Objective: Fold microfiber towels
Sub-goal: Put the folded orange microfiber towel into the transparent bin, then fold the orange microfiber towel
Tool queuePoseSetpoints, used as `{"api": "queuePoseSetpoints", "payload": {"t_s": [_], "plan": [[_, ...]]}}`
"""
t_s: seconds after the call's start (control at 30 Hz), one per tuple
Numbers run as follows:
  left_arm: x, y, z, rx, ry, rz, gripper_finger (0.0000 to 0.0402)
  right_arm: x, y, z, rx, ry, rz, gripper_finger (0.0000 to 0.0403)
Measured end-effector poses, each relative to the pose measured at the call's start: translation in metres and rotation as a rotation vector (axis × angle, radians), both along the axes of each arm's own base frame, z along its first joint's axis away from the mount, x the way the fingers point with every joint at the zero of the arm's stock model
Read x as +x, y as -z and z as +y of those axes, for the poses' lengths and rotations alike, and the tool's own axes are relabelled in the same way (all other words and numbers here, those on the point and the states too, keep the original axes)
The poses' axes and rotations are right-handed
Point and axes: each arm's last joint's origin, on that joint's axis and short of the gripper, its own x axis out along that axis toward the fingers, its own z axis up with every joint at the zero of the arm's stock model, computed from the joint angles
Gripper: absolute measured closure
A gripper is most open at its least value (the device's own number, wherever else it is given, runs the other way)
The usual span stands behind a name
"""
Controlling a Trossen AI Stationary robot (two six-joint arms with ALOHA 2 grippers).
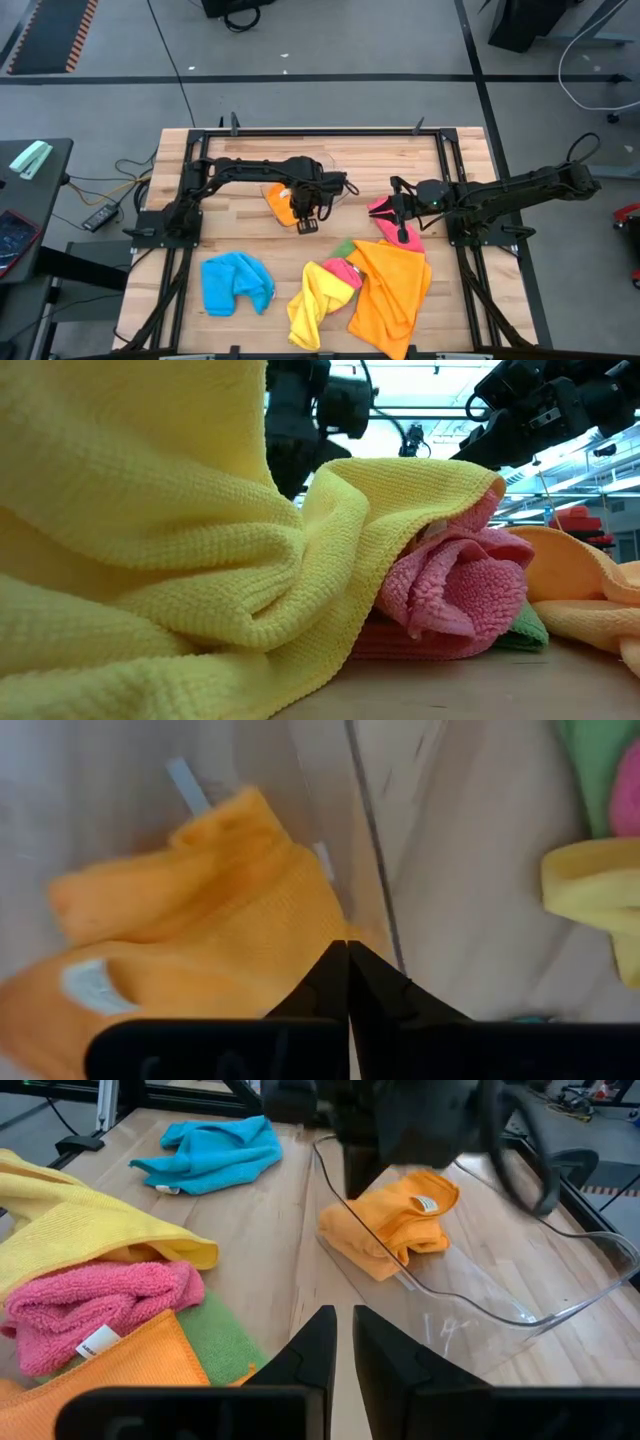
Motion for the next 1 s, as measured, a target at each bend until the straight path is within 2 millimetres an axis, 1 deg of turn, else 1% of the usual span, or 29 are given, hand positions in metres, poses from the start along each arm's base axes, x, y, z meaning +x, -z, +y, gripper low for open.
{"api": "queuePoseSetpoints", "payload": {"t_s": [0.07,0.17,0.23,0.3,0.47,0.53,0.6,0.67,0.8,0.9,1.0], "plan": [[0.0,-0.004,0.0,0.065,0.005,0.006,0.0387,0.0,0.0,0.0,0.0,0.0,0.0,0.0358],[-0.004,0.0,0.004,0.095,-0.001,0.046,0.0387,0.0,0.0,0.0,0.0,0.0,0.001,0.0358],[-0.008,0.008,0.008,0.092,-0.009,0.07,0.0394,0.0,0.0,0.0,0.0,0.0,0.001,0.0358],[-0.011,0.021,0.011,0.09,-0.018,0.088,0.0396,0.0,0.0,0.0,0.0,-0.001,0.001,0.0358],[-0.013,0.054,0.019,0.097,-0.008,0.024,0.0382,0.0,0.0,0.0,0.0,0.0,0.001,0.0358],[-0.012,0.061,0.019,0.101,-0.008,-0.007,0.0381,0.0,0.0,0.0,0.0,0.0,0.0,0.0358],[-0.012,0.062,0.019,0.101,-0.004,-0.002,0.0386,0.0,0.0,0.0,0.0,-0.001,0.0,0.0358],[-0.012,0.057,0.019,0.099,-0.003,0.011,0.0392,0.0,0.0,0.0,0.0,-0.001,0.0,0.0358],[-0.007,0.032,0.018,0.099,-0.011,0.014,0.0395,0.0,0.0,0.0,0.0,0.0,0.0,0.0358],[0.0,0.012,0.013,0.105,-0.005,-0.015,0.0384,0.0,0.0,0.0,0.002,0.0,0.002,0.0358],[0.003,-0.008,0.003,0.106,0.019,-0.032,0.0374,0.0,0.001,0.0,0.002,0.0,0.006,0.0358]]}}
